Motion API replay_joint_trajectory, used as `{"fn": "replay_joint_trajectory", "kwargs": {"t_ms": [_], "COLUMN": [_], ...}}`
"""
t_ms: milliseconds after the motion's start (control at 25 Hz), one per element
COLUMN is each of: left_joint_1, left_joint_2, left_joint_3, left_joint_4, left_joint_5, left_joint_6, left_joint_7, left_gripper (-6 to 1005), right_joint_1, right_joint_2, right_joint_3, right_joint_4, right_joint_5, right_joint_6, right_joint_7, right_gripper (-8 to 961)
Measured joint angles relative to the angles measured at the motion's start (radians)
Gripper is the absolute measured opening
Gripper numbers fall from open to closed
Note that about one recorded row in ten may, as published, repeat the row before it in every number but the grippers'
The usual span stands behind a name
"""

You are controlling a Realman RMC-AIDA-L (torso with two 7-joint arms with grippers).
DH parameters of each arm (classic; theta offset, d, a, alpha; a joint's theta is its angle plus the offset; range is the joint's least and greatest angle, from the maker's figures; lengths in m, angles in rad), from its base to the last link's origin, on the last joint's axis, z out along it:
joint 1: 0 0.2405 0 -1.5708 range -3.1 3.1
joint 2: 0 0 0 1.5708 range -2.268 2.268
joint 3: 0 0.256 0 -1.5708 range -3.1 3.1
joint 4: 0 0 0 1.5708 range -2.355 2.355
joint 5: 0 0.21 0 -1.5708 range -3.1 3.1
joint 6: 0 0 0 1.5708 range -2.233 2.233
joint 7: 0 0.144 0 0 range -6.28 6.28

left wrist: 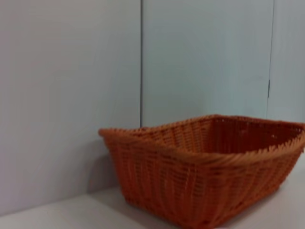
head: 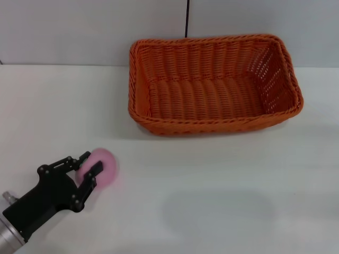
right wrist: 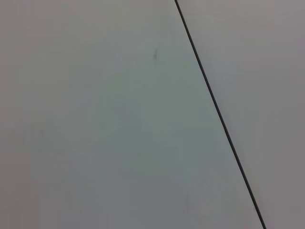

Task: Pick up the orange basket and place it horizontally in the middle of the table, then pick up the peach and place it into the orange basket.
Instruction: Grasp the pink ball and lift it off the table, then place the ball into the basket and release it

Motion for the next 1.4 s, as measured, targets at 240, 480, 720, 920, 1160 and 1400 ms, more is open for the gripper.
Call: {"fn": "replay_joint_trajectory", "kwargs": {"t_ms": [240,480,720,920,1160,1400], "left_joint_1": [-0.01,-0.021,-0.096,-0.23,-0.307,-0.311], "left_joint_2": [0.001,0.003,-0.002,-0.005,-0.006,-0.007], "left_joint_3": [-0.056,-0.177,-0.29,-0.283,-0.269,-0.274], "left_joint_4": [0.001,-0.019,-0.105,-0.186,-0.257,-0.303], "left_joint_5": [-0.002,-0.003,-0.003,0.015,0.093,0.108], "left_joint_6": [-0.063,-0.129,-0.113,-0.039,0.09,0.171], "left_joint_7": [-0.006,-0.017,-0.024,-0.024,-0.028,-0.024], "left_gripper": [264,239,196,157,138,179], "right_joint_1": [-0.001,-0.006,0.005,0.015,0.017,0.019], "right_joint_2": [0.0,0.0,0.0,0.0,0.0,0.0], "right_joint_3": [0.0,0.0,0.0,0.0,-0.002,-0.002], "right_joint_4": [0.0,0.0,0.001,0.002,0.002,0.004], "right_joint_5": [0.001,0.002,0.002,-0.001,0.001,0.001], "right_joint_6": [0.0,0.0,0.0,0.001,0.001,0.002], "right_joint_7": [0.004,0.003,-0.001,-0.001,0.006,0.006], "right_gripper": [467,467,467,467,467,467]}}
